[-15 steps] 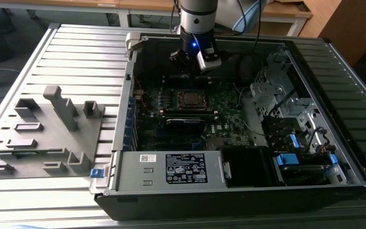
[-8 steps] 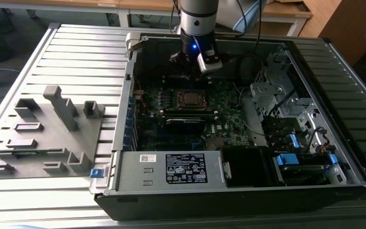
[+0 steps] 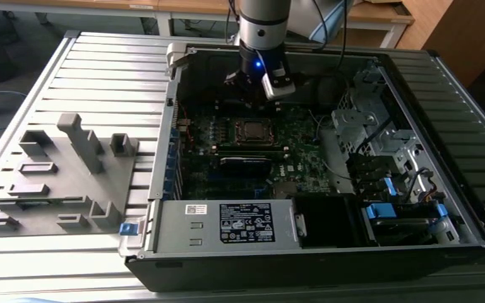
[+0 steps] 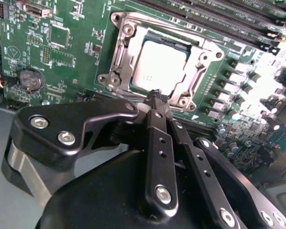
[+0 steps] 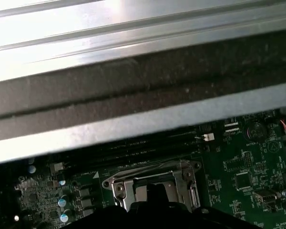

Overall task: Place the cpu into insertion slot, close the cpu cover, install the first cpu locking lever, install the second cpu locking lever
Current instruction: 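Install the first cpu locking lever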

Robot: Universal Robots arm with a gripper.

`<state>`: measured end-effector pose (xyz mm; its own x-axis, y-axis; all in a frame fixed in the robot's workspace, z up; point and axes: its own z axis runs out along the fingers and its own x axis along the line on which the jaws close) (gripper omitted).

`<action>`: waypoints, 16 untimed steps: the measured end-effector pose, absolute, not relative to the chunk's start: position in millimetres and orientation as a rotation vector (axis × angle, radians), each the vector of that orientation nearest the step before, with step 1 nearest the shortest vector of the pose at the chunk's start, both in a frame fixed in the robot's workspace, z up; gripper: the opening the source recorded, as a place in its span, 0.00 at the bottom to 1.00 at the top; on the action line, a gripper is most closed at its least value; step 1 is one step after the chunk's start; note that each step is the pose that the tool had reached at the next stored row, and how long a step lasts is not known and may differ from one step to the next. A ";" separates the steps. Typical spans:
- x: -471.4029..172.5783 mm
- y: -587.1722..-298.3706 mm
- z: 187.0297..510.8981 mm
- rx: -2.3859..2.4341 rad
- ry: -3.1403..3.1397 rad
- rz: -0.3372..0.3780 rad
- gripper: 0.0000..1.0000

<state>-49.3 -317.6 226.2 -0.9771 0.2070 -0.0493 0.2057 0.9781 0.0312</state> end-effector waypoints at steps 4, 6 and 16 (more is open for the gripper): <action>-49.3 -318.1 226.2 0.278 3.077 0.041 0.11; -49.3 -318.2 226.1 0.247 3.080 0.042 0.11; -49.3 -318.2 232.1 0.237 3.080 0.042 0.11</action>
<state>-49.3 -318.2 232.1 -0.9869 0.1536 -0.0494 0.1522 0.9879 0.0311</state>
